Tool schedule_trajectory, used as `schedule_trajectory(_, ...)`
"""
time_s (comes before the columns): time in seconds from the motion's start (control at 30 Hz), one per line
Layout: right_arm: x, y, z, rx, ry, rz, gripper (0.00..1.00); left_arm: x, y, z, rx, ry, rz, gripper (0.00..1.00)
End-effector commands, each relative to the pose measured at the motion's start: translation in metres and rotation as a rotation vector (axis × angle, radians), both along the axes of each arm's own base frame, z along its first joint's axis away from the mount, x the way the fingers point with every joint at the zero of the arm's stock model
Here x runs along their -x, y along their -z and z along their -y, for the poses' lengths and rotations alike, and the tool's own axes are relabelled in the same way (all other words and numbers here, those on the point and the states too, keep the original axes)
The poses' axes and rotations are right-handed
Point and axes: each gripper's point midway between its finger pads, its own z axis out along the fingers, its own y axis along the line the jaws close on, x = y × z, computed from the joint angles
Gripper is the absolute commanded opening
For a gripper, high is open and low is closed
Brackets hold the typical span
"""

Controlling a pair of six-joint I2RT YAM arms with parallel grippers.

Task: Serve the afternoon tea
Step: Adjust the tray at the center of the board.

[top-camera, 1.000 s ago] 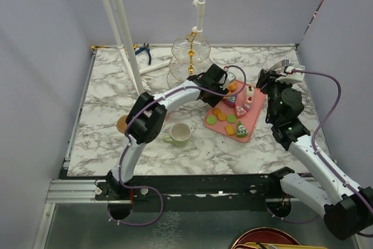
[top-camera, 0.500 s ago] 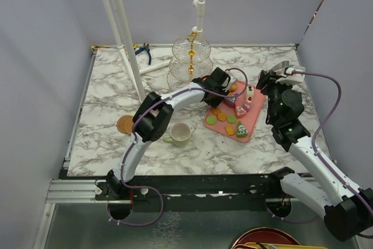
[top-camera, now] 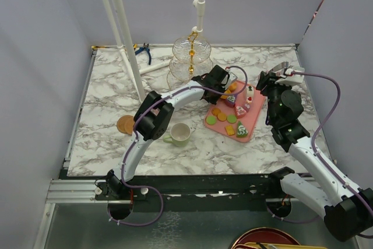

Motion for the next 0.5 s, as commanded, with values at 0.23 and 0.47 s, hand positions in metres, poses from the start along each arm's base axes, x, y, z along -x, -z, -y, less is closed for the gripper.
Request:
schedule_trajectory(0.23, 0.0, 0.001, 0.007, -0.005, 0.034, 0.008, 0.52, 0.034, 0.028, -0.002, -0.083, 0.294, -0.02, 0.0)
schedule_trajectory(0.47, -0.001, 0.007, 0.008, -0.016, 0.046, -0.003, 0.52, 0.049, 0.026, 0.005, -0.134, 0.516, 0.056, 0.0)
